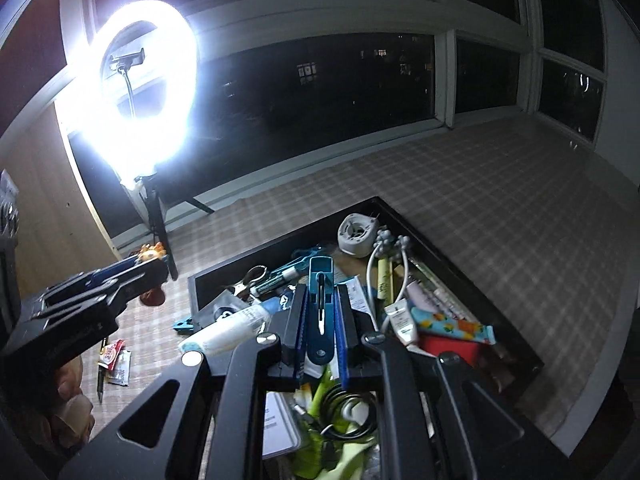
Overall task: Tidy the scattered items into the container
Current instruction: 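Carry clothespin and keychain over black tray and open both grippers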
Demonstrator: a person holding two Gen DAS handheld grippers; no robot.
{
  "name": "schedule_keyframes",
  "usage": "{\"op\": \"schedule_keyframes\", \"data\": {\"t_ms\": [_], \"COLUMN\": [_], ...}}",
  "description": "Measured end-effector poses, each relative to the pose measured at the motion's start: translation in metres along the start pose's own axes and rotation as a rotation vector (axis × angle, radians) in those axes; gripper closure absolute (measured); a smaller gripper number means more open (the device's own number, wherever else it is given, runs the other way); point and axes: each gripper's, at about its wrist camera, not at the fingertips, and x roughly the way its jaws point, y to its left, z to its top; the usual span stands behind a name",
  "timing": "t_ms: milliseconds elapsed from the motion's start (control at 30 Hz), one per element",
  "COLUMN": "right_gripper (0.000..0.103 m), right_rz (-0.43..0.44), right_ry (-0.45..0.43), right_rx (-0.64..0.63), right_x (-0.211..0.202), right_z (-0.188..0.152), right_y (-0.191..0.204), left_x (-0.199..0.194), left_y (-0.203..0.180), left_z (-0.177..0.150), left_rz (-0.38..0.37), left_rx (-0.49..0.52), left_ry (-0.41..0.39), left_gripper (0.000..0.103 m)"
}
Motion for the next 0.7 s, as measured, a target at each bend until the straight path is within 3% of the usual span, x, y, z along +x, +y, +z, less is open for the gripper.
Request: {"op": "schedule_keyframes", "data": {"t_ms": [233,300,333,367,400,433,700], "right_gripper": [0.091,0.09,0.088,0.07,0.047,0.04,0.039], "right_rz": [-0.016,-0.013,-0.008,-0.014,-0.024,-0.024,-0.067], "right_ry": [-0.01,-0.011,-0.013,-0.008,-0.008,-0.024,-0.031], "right_rx": [-0.003,0.008,0.017,0.029,0.051,0.069,0.107], "right_x": [0.003,0.005,0.005,0.006,0.005,0.002,-0.003], "right_z": [0.002,0.003,0.004,0.004,0.005,0.005,0.008], "right_y": [-0.006,-0.009,-0.011,-0.012,-0.015,-0.018,-0.029], "left_x": [0.018,0.025,0.029,0.03,0.029,0.027,0.004], "left_y": [-0.021,-0.023,-0.024,-0.023,-0.022,-0.02,0.022], "left_z": [0.01,0.011,0.011,0.011,0.01,0.009,0.005], "left_rz": [-0.01,-0.034,-0.038,-0.038,-0.04,-0.036,0.024], "left_rx": [0.046,0.047,0.045,0.044,0.047,0.053,0.001], "left_ry": [0.011,0.041,0.06,0.063,0.055,0.045,0.019], "left_gripper": [0.069,0.063,0.047,0.041,0.041,0.041,0.041]}}
